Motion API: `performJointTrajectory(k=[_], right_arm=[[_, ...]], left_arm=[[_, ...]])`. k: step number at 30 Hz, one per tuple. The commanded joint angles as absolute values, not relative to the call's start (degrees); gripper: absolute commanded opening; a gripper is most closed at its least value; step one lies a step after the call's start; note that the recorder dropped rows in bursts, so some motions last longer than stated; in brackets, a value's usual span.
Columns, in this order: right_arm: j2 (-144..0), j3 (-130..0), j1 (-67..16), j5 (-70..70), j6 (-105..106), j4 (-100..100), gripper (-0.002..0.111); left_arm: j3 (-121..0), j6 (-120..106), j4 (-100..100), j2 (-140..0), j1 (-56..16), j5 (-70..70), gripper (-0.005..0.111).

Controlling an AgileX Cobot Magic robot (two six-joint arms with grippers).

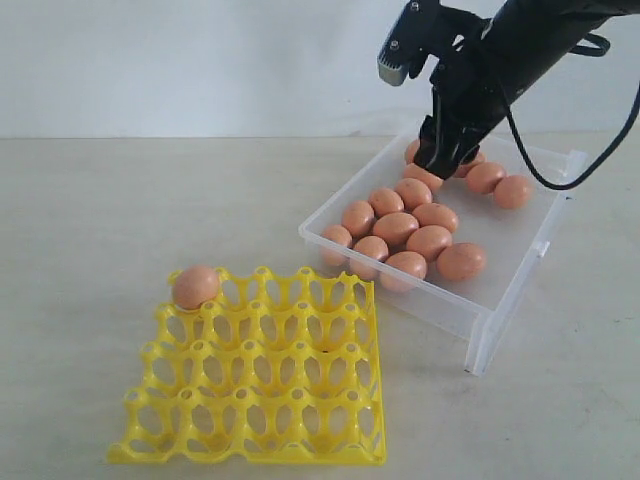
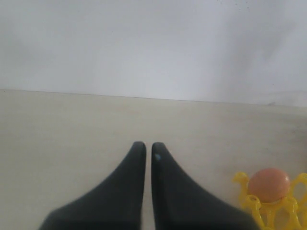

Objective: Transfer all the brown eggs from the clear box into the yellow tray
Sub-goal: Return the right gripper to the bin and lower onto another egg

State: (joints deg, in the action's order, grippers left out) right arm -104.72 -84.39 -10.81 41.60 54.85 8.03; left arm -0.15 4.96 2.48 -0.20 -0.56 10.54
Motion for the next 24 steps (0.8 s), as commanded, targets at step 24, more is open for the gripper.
performJointTrajectory(k=[24], right_arm=[[-116.7, -84.7, -11.5, 55.8, 75.5, -0.7, 0.054]], left_arm=[[0.0, 4.9, 2.4, 0.0, -0.2, 10.3, 0.004]])
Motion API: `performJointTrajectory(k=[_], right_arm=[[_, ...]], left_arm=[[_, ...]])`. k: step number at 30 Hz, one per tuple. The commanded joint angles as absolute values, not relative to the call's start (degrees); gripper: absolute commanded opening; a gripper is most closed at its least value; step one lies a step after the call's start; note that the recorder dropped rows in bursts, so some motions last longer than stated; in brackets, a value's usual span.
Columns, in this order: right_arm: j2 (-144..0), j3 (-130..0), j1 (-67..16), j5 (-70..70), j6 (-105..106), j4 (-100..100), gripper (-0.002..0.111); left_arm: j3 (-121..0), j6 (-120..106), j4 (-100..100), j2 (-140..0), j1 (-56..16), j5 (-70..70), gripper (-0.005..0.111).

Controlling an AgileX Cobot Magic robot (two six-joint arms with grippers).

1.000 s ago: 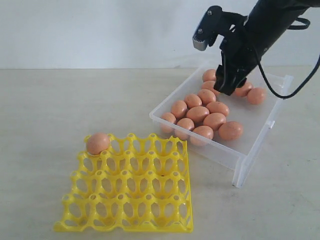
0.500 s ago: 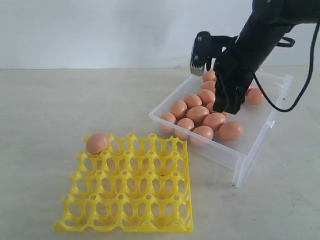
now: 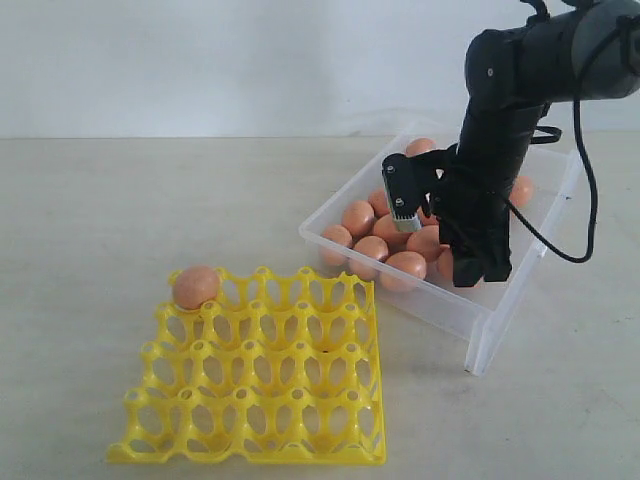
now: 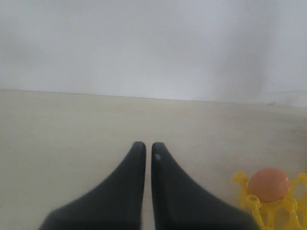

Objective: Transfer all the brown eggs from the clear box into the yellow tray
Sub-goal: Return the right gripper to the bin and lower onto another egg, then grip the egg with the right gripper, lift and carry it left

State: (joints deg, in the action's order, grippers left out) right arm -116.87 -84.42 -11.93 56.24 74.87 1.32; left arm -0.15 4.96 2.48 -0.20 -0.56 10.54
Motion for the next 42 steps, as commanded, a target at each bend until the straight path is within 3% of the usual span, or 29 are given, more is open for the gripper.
performJointTrajectory(k=[1, 6, 8, 9, 11, 16, 21, 32, 37, 42], right_arm=[[-117.2, -84.7, -11.1, 55.5, 75.5, -0.5, 0.054], [-119.5, -84.7, -10.3, 54.5, 75.5, -0.7, 0.049], [-119.5, -84.7, -10.3, 53.5, 75.5, -0.5, 0.031], [-119.5, -84.7, -10.3, 54.0, 74.8, -0.5, 0.015], [-119.3, -84.7, -10.3, 54.7, 69.9, -0.5, 0.000], [-114.9, -84.7, -10.3, 54.7, 36.9, -0.8, 0.000], [-105.5, -84.2, -10.3, 51.1, 26.9, 8.3, 0.000], [-82.3, -43.3, -16.7, 3.5, 42.1, 57.2, 0.000], [-82.3, -37.9, -21.3, -5.1, 39.6, 63.8, 0.000], [-83.0, -38.0, -24.6, -16.1, 39.5, 55.8, 0.000]], left_arm=[[0.0, 4.9, 2.4, 0.0, -0.2, 10.3, 0.004], [0.0, 4.9, 2.4, 0.0, -0.2, 10.3, 0.004], [0.0, 4.9, 2.4, 0.0, -0.2, 10.3, 0.004], [0.0, 4.9, 2.4, 0.0, -0.2, 10.3, 0.004], [0.0, 4.9, 2.4, 0.0, -0.2, 10.3, 0.004], [0.0, 4.9, 2.4, 0.0, -0.2, 10.3, 0.004], [0.0, 4.9, 2.4, 0.0, -0.2, 10.3, 0.004], [0.0, 4.9, 2.4, 0.0, -0.2, 10.3, 0.004], [0.0, 4.9, 2.4, 0.0, -0.2, 10.3, 0.004], [0.0, 4.9, 2.4, 0.0, -0.2, 10.3, 0.004]])
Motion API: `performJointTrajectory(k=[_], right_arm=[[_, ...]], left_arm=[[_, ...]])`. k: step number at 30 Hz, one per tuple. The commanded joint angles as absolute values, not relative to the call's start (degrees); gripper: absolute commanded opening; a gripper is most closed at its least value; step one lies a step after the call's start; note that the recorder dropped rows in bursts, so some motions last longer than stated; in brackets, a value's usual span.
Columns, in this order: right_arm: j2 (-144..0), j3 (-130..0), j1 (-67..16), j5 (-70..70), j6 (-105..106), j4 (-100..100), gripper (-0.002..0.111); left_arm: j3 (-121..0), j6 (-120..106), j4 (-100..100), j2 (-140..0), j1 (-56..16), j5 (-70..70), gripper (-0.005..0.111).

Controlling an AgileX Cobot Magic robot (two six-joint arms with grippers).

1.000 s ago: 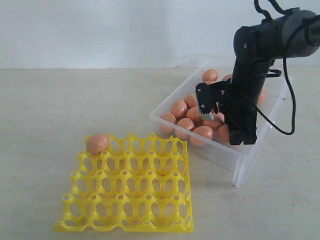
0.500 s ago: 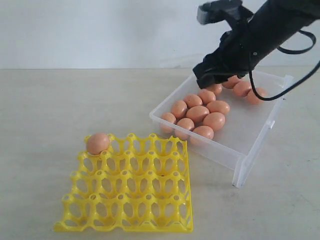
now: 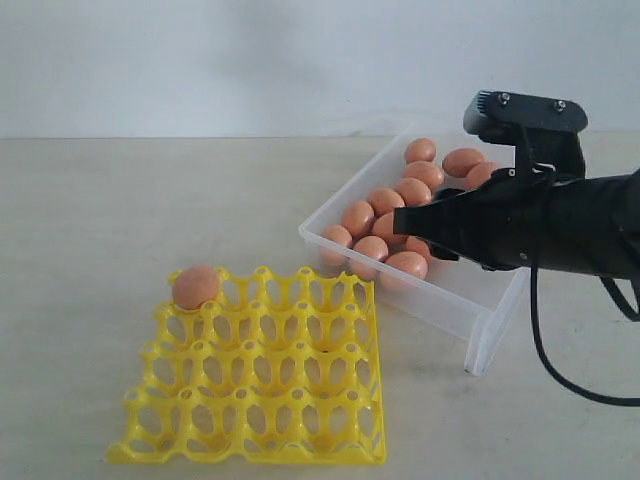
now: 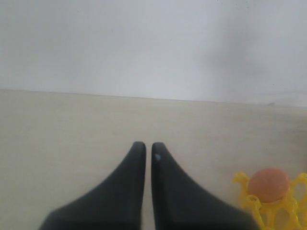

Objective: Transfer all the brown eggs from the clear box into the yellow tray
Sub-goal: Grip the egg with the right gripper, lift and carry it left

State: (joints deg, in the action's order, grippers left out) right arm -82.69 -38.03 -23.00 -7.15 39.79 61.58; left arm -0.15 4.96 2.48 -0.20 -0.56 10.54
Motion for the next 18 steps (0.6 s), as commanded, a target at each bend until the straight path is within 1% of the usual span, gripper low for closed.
performJointTrajectory(k=[1, 3, 6, 9, 10, 12, 15, 16, 18], right_arm=[[-83.0, -38.0, -24.6, -18.4, 39.5, 53.6, 0.000], [-83.0, -38.0, -24.5, -24.4, 41.6, 50.8, 0.000], [-83.0, -38.0, -24.5, -39.7, 43.7, 50.4, 0.000], [-83.0, -38.0, -24.5, -54.9, 35.7, 49.1, 0.000], [-83.0, -38.0, -24.5, -58.6, 28.2, 48.0, 0.000], [-82.6, -38.0, -24.5, -58.5, 15.5, 44.3, 0.000], [-82.3, -38.0, -24.5, -49.0, -5.3, 30.9, 0.000], [-82.6, -38.0, -24.5, -46.2, -15.4, 20.4, 0.000], [-84.0, -38.0, -24.5, -46.3, -28.4, 2.6, 0.000]], left_arm=[[0.0, 4.9, 2.4, 0.0, -0.2, 10.3, 0.004], [0.0, 4.9, 2.4, 0.0, -0.2, 10.3, 0.004], [0.0, 4.9, 2.4, 0.0, -0.2, 10.3, 0.004], [0.0, 4.9, 2.4, 0.0, -0.2, 10.3, 0.004], [0.0, 4.9, 2.4, 0.0, -0.2, 10.3, 0.004], [0.0, 4.9, 2.4, 0.0, -0.2, 10.3, 0.004], [0.0, 4.9, 2.4, 0.0, -0.2, 10.3, 0.004], [0.0, 4.9, 2.4, 0.0, -0.2, 10.3, 0.004], [0.0, 4.9, 2.4, 0.0, -0.2, 10.3, 0.004]])
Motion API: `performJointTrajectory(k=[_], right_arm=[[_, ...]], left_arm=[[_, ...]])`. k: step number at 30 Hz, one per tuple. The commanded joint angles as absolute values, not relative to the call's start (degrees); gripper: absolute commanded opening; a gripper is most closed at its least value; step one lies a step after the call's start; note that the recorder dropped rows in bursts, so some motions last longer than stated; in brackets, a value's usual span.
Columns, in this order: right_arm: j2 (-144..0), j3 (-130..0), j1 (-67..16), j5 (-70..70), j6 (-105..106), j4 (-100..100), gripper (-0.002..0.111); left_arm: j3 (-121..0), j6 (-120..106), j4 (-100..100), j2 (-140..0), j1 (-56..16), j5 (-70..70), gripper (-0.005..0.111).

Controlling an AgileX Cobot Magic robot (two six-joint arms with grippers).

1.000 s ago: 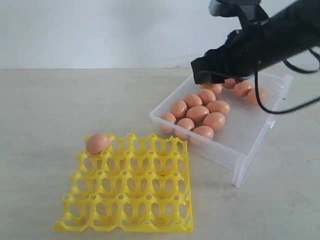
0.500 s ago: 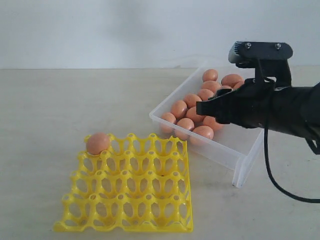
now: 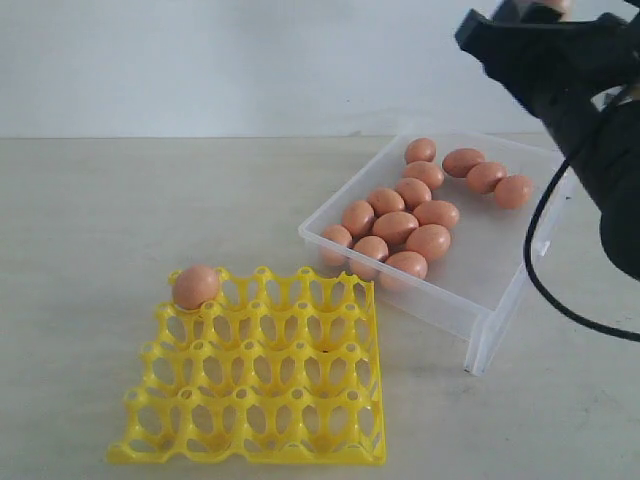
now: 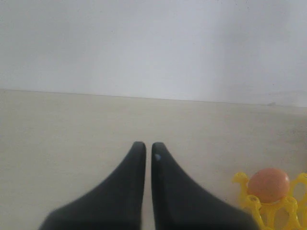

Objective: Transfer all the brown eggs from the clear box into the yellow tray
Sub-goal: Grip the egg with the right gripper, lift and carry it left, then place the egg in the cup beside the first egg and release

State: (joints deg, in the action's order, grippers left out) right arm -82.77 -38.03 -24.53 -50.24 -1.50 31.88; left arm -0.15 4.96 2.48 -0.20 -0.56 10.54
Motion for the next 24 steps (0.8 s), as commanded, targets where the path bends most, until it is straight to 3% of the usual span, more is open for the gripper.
performJointTrajectory(k=[1, 4, 10, 15, 24], right_arm=[[-85.7, -38.5, -24.5, -48.7, -36.6, -10.7, 0.000], [-91.4, -43.3, -24.5, -49.0, -53.2, -34.1, 0.000], [-106.2, -59.8, -24.5, -47.2, -78.7, -62.0, 0.000], [-112.8, -67.5, -24.5, -49.0, -83.9, -72.0, 0.000], [-113.5, -67.6, -24.5, -41.2, -83.7, -82.1, 0.000]], left_arm=[[0.0, 4.9, 2.4, 0.0, -0.2, 10.3, 0.004], [0.0, 4.9, 2.4, 0.0, -0.2, 10.3, 0.004], [0.0, 4.9, 2.4, 0.0, -0.2, 10.3, 0.004], [0.0, 4.9, 2.4, 0.0, -0.2, 10.3, 0.004], [0.0, 4.9, 2.4, 0.0, -0.2, 10.3, 0.004]])
